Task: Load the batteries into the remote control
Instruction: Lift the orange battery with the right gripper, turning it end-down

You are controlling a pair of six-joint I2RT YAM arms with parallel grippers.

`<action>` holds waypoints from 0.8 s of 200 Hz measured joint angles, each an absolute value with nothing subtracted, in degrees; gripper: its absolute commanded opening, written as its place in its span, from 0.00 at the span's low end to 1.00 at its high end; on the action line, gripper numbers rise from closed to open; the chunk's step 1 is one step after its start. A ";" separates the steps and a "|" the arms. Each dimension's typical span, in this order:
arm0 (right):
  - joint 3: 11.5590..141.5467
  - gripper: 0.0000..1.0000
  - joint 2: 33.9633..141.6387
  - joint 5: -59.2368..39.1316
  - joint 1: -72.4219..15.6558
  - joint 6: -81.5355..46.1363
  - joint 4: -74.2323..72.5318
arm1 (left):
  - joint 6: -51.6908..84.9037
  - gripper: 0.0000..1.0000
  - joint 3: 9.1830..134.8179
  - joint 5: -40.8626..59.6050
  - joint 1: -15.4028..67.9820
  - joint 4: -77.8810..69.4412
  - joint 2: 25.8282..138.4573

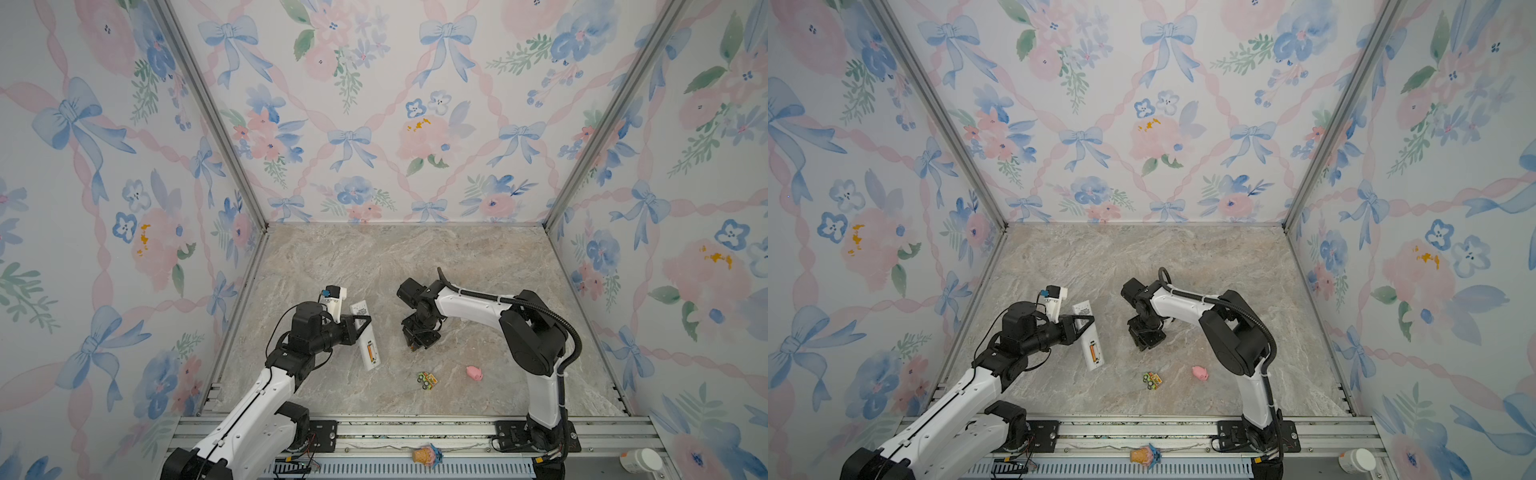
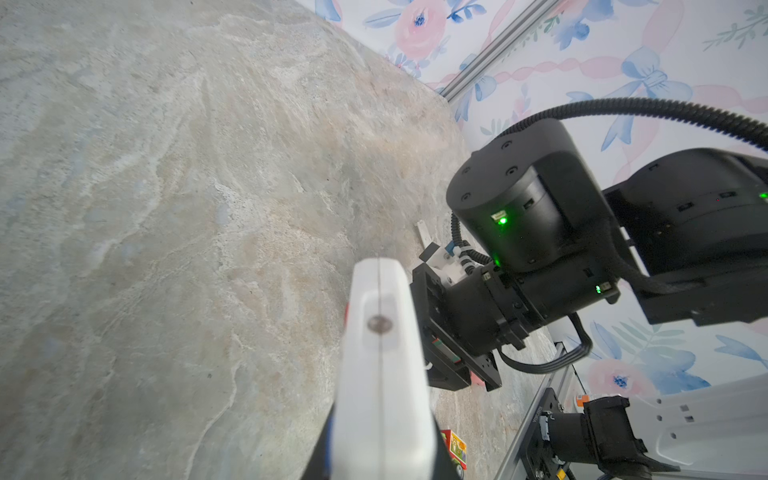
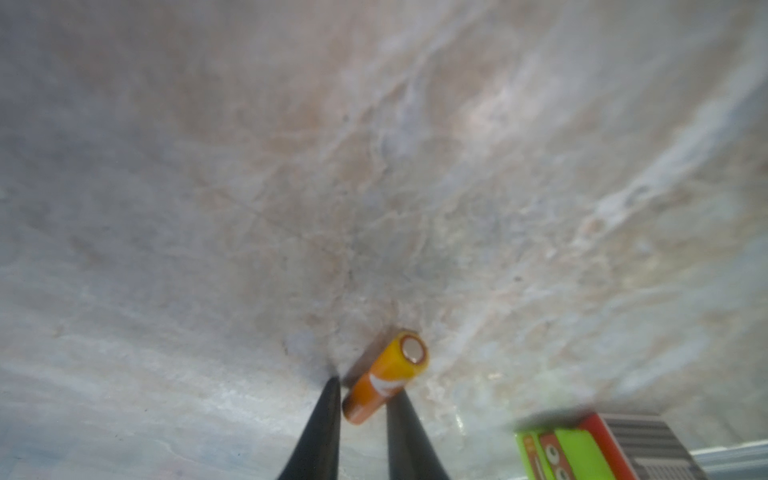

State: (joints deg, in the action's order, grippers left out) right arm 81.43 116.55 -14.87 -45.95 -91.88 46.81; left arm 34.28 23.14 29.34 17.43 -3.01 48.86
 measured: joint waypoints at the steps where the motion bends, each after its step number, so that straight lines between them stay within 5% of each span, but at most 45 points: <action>1: 81.49 0.22 116.60 -14.87 -45.93 -91.81 46.87 | 34.28 0.00 23.14 29.34 17.43 -3.01 48.86; 160: 99.33 0.19 127.55 -9.23 -45.82 -43.72 64.73 | 34.68 0.00 23.14 29.36 15.53 -3.31 50.83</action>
